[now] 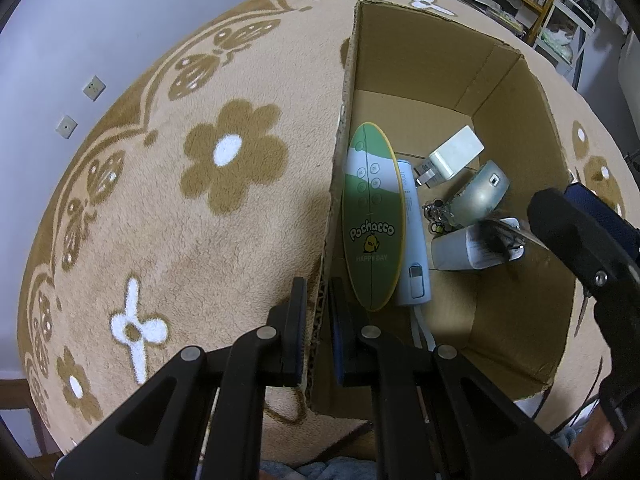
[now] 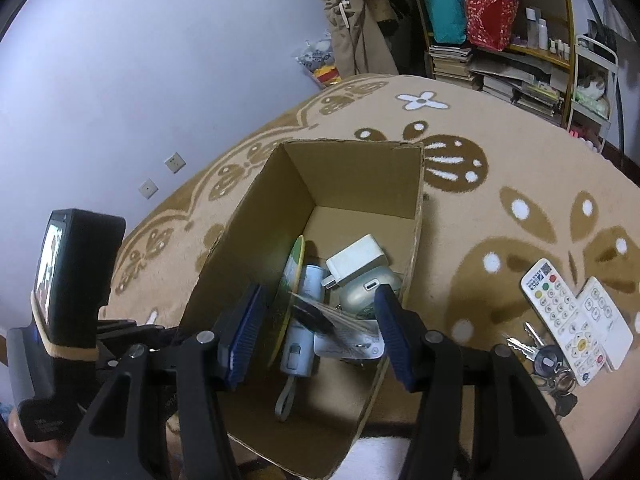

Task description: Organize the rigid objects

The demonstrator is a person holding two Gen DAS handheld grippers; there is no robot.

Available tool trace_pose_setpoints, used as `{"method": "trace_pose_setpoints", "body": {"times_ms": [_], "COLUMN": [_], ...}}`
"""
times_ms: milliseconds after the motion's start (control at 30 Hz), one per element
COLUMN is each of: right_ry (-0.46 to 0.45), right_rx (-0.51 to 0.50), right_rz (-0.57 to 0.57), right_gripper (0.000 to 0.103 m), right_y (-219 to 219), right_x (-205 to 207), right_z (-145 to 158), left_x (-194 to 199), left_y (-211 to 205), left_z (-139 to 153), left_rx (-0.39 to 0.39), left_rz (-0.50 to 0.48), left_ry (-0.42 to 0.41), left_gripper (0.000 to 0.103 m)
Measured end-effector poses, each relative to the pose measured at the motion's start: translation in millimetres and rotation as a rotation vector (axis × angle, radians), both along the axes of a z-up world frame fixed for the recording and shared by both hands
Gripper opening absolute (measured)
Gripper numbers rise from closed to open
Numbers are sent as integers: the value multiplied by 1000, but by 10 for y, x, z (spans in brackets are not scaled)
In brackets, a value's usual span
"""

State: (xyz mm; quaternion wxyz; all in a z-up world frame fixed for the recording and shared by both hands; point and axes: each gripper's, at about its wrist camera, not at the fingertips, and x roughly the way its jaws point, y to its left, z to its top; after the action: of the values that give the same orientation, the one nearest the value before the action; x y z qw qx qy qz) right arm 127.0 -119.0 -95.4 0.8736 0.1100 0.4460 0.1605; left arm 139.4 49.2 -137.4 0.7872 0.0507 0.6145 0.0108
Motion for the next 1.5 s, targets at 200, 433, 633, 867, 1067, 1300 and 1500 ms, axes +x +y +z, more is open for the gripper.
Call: {"method": "trace_pose_setpoints", "body": {"times_ms": [200,433,633,867,1067,1300,1500], "right_ry": [-25,-84,-51,12,91,184,208], "right_rx": [-19,-123,-139,-176,-197,-222,-256], "right_rz": [-5,-58,-146,-233,-316,-435,-505], "right_gripper": [61,82,99,101,101,101,101], "right_y": [-6,-178,-471,-734,-1001,-1329,-1453], "right_x": [-33,-83,-80,-123,-172,-178,-186], "right_z": [78,253,224,31,-223,-521,-719], "left_x": [0,-2,2,1,11,13,17], "left_y": [4,8,22,23,27,26,32], "left_z": [-12,-17,-21,-15,-11,-8,-8], "left_rx": [-5,-3,-1,-1,-1,-4,-2], "left_rz": [1,1,0,0,-1,1,1], "left_ry": [0,0,0,1,1,2,3], "left_gripper": [10,11,11,11,11,11,12]}}
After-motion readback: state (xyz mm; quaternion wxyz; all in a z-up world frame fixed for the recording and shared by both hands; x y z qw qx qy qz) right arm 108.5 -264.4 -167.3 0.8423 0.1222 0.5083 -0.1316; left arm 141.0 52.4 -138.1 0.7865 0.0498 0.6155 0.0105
